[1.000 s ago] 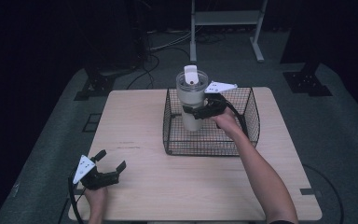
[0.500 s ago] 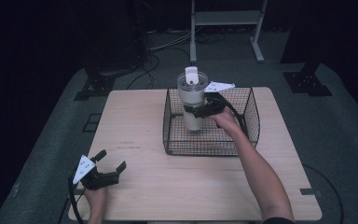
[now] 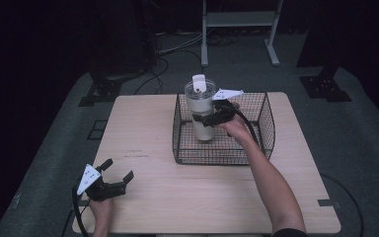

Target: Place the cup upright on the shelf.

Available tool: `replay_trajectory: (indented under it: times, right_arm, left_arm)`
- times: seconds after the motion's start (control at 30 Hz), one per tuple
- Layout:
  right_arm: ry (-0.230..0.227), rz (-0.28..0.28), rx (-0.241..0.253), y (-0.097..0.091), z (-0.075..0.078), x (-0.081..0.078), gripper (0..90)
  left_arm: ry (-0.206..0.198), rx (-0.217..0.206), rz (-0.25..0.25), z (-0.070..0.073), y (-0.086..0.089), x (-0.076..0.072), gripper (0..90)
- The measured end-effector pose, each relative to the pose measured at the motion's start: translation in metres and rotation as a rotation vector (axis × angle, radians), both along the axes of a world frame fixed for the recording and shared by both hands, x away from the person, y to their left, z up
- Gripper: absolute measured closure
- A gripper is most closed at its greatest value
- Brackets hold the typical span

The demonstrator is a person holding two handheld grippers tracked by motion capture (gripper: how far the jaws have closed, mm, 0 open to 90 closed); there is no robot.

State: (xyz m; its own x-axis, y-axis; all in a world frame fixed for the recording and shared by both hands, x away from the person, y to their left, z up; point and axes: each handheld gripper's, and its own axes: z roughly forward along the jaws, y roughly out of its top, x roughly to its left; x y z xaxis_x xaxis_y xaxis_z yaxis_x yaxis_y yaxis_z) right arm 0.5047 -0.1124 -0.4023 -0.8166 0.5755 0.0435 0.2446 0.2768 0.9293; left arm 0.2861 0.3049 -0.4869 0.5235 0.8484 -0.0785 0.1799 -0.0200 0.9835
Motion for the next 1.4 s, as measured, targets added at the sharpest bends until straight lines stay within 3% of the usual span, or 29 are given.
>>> replay_trajectory:
  times: [0.6,0.77,1.4]
  right_arm:
    - [0.044,-0.005,-0.025,0.003,-0.016,0.006,8.8]
    - [0.032,0.003,-0.052,0.006,-0.018,0.005,8.8]
    - [-0.023,0.041,-0.063,-0.006,-0.024,-0.001,7.9]
  left_arm:
    - [-0.001,-0.004,-0.006,0.000,0.001,0.000,0.0]
    - [0.000,-0.005,-0.007,0.000,0.001,0.000,0.0]
    - [0.001,0.006,-0.007,0.000,0.000,0.000,0.0]
